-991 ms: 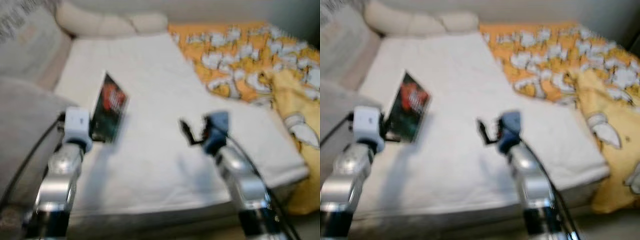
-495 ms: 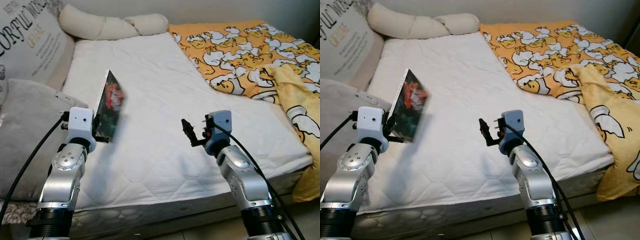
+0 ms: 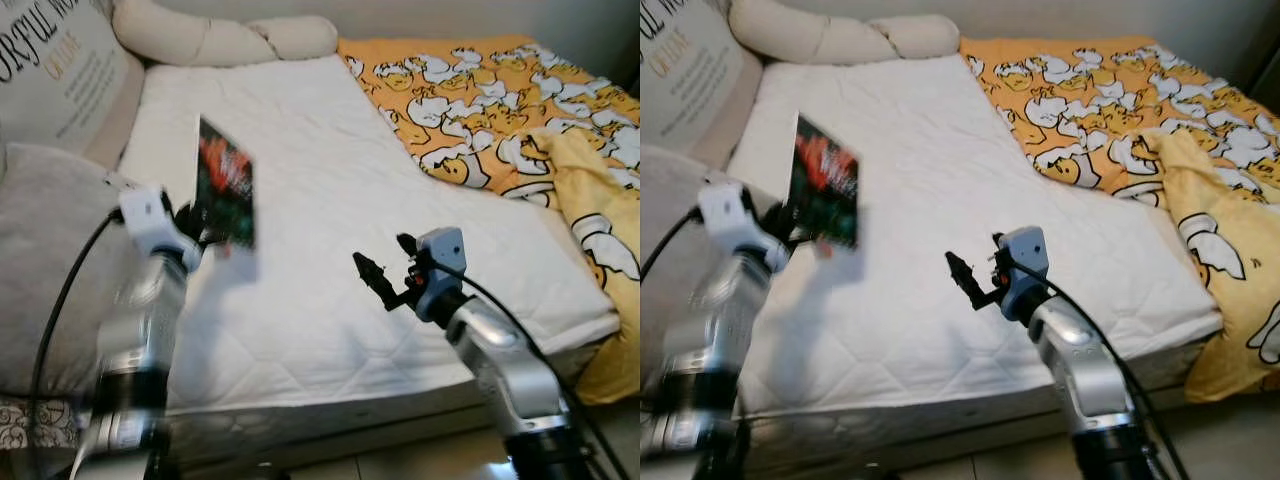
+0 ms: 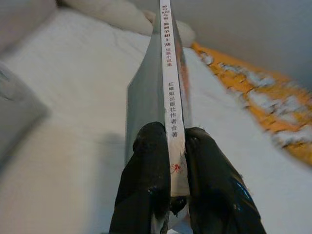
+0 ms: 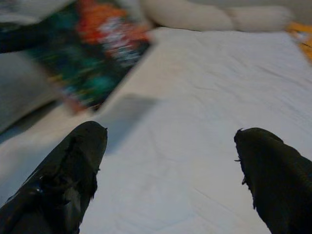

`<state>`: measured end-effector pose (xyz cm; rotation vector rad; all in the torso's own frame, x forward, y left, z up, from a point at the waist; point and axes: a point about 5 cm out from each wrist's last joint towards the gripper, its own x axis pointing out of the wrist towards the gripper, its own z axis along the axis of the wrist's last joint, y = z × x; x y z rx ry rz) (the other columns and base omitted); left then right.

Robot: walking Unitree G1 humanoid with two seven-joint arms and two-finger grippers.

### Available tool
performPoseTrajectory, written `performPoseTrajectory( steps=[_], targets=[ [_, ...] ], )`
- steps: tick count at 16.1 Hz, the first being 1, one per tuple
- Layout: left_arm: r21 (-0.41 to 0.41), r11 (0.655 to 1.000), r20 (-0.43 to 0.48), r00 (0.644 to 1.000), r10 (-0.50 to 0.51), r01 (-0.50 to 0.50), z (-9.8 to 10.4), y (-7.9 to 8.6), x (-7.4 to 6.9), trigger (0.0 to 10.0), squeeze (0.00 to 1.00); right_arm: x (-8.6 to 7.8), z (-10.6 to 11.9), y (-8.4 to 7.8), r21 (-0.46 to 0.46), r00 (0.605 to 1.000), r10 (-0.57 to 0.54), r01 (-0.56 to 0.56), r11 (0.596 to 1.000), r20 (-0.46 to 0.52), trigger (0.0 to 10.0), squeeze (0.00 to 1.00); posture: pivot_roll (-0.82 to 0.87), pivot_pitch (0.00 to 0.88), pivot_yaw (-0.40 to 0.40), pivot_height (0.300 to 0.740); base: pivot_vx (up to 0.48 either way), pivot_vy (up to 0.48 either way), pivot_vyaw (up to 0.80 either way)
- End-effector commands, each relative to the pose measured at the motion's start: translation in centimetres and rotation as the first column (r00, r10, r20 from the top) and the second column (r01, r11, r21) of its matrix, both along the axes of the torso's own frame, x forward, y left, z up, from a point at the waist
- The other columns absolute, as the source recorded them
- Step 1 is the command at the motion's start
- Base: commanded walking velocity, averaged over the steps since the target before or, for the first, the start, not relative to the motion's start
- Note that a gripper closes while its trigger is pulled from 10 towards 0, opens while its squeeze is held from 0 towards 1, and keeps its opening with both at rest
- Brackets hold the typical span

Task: Clean up the room

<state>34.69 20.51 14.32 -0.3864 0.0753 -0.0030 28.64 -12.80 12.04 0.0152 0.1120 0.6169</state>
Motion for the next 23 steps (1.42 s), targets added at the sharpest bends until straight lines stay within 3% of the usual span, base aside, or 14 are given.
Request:
performPoseTrajectory(
  steps=[1, 3, 5, 6, 7, 9, 10, 12, 14, 15, 18, 22, 23],
  targets=[
    [-0.122, 0.993, 0.022, 1.000, -0.004, 0.006, 0.7, 0.1, 0.9, 10.0, 0.00, -0.2, 0.7, -0.1, -0.016, 0.997, 0.072, -0.072, 0.997, 0.008, 10.0, 0.00, 0.03, 0.000, -0.021, 0.740, 0.000, 0.000, 0.00],
    [-0.207, 0.978, -0.072, 0.997, -0.015, 0.000, -1.7, 0.2, 1.2, 10.0, 0.00, -0.5, 1.0, -0.7, -0.024, 0.994, 0.110, -0.110, 0.994, -0.011, 10.0, 0.00, 0.00, 0.000, -0.024, 0.740, 0.000, 0.000, 0.00],
    [-0.440, 0.895, -0.199, 0.980, -0.021, -0.070, -5.6, -0.7, 0.7, 10.0, 0.00, -1.1, 1.3, -1.9, -0.057, 0.989, 0.141, -0.143, 0.988, -0.037, 10.0, 0.00, -0.07, 0.000, -0.030, 0.740, 0.000, 0.000, 0.00],
    [-0.461, 0.884, -0.212, 0.977, -0.025, -0.078, -6.1, -0.9, 0.6, 10.0, 0.00, -1.3, 1.5, -2.0, -0.061, 0.987, 0.154, -0.156, 0.986, -0.042, 10.0, 0.00, -0.07, 0.000, -0.031, 0.740, 0.000, 0.000, 0.00],
    [-0.430, 0.897, -0.303, 0.952, -0.032, -0.107, -8.7, -1.6, -0.5, 10.0, 0.00, -2.5, 1.9, -2.4, -0.063, 0.974, 0.213, -0.218, 0.974, -0.072, 10.0, 0.00, -0.12, 0.000, -0.039, 0.740, 0.000, 0.000, 0.00],
    [-0.187, 0.979, -0.430, 0.903, -0.003, -0.086, -11.8, -1.4, -2.5, 10.0, 0.00, -3.9, 2.0, -3.3, -0.090, 0.962, 0.247, -0.258, 0.962, -0.116, 10.0, 0.00, -0.16, 0.000, -0.044, 0.740, 0.000, 0.000, 0.00],
    [-0.171, 0.981, -0.440, 0.898, 0.003, -0.087, -12.1, -1.3, -2.7, 10.0, 0.00, -4.2, 2.0, -3.4, -0.093, 0.958, 0.258, -0.270, 0.958, -0.125, 10.0, 0.00, -0.16, 0.000, -0.043, 0.740, 0.000, 0.000, 0.00],
    [-0.136, 0.964, -0.460, 0.876, 0.142, -0.228, -12.4, 1.0, -3.3, 10.0, 0.00, -5.8, 1.9, -3.5, -0.090, 0.914, 0.355, -0.377, 0.922, -0.195, 10.0, 0.00, -0.17, 0.000, -0.054, 0.740, 0.000, 0.000, 0.00],
    [-0.050, 0.959, -0.480, 0.849, 0.221, -0.278, -12.7, 2.6, -4.0, 10.0, 0.00, -6.8, 1.6, -3.4, -0.098, 0.873, 0.415, -0.451, 0.887, -0.256, 10.0, 0.00, -0.16, 0.000, -0.063, 0.740, 0.000, 0.000, 0.00],
    [-0.016, 0.950, -0.476, 0.838, 0.268, -0.312, -12.6, 3.7, -4.2, 10.0, 0.00, -6.6, 1.5, -3.3, -0.105, 0.874, 0.412, -0.450, 0.887, -0.259, 10.0, 0.00, -0.15, 0.000, -0.066, 0.740, 0.000, 0.000, 0.00],
    [0.050, 0.936, -0.456, 0.826, 0.331, -0.347, -12.3, 5.4, -4.5, 10.0, 0.00, -6.2, 1.8, -2.5, -0.090, 0.857, 0.445, -0.480, 0.873, -0.260, 10.0, 0.00, -0.13, 0.000, -0.076, 0.740, 0.000, 0.000, 0.00],
    [0.101, 0.952, -0.468, 0.831, 0.301, -0.288, -12.5, 5.5, -4.8, 10.0, 0.00, -6.0, 1.6, -2.2, -0.087, 0.850, 0.457, -0.492, 0.866, -0.260, 10.0, 0.00, -0.12, 0.000, -0.068, 0.740, 0.000, 0.000, 0.00],
    [0.124, 0.956, -0.474, 0.831, 0.291, -0.264, -12.6, 5.6, -4.8, 10.0, 0.11, -5.9, 1.6, -2.1, -0.086, 0.853, 0.455, -0.489, 0.868, -0.257, 10.0, 0.00, -0.12, 0.000, -0.066, 0.740, 0.000, 0.000, 0.00]
  ],
)
